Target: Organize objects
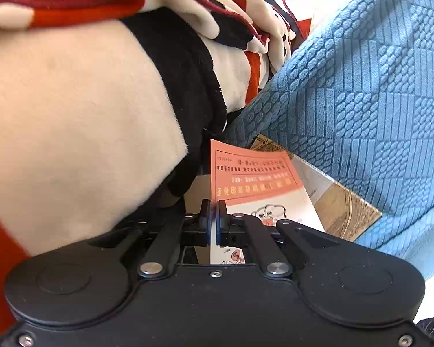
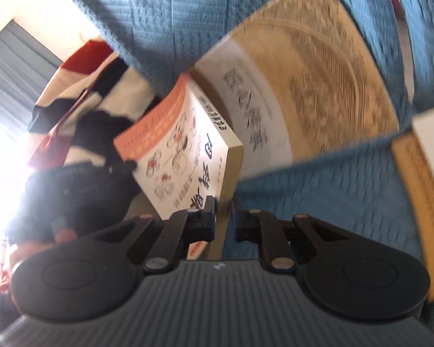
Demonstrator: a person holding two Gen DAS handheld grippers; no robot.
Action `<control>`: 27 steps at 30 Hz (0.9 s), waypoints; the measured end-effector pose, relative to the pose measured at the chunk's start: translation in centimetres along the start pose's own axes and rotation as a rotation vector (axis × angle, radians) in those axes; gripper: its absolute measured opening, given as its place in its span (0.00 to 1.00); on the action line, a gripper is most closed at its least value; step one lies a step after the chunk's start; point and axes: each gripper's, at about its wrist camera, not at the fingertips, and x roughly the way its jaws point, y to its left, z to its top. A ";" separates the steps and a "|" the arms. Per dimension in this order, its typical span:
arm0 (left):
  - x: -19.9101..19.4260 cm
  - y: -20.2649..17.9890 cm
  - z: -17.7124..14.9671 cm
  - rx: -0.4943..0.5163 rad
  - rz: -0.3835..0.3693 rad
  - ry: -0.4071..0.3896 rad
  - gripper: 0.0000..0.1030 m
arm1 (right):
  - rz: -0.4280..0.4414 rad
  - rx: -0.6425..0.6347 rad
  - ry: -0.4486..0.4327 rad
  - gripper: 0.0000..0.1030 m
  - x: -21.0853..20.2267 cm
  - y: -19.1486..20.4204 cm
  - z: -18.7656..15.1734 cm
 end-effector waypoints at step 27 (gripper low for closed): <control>-5.4 -1.9 -2.8 0.258 0.111 0.041 0.01 | 0.117 0.116 0.108 0.12 -3.8 2.5 -8.5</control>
